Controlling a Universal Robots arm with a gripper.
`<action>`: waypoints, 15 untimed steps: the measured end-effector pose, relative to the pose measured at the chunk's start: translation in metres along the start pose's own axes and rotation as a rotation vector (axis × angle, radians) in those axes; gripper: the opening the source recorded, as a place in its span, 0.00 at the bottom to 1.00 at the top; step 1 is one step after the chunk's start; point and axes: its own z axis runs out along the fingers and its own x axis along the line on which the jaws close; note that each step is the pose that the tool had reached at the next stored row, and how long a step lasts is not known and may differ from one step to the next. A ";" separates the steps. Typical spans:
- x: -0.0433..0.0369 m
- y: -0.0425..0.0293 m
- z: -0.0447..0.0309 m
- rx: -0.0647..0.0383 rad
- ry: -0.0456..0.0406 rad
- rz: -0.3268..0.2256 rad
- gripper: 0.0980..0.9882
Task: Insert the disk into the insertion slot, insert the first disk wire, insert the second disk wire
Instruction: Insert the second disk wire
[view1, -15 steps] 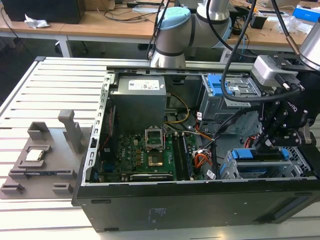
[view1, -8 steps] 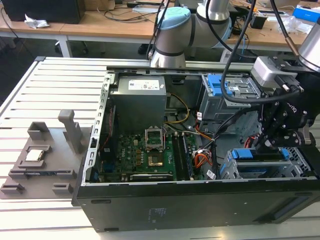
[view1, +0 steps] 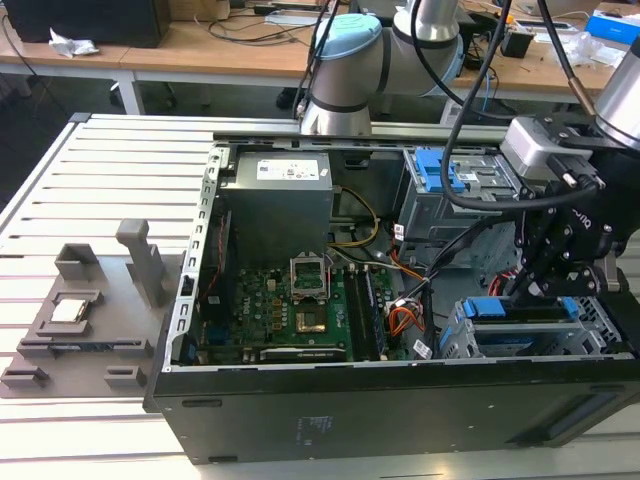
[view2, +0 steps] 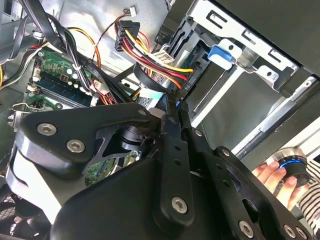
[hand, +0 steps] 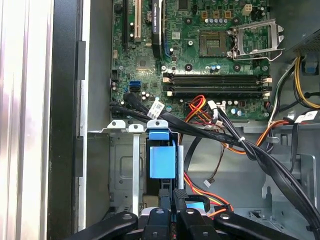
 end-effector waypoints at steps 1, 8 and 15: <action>0.0001 0.0000 0.0000 0.000 0.0000 0.000 0.13; -0.0009 0.0017 -0.0238 0.000 0.0020 0.000 0.11; -0.0014 0.0031 -0.0453 0.000 0.0029 0.000 0.01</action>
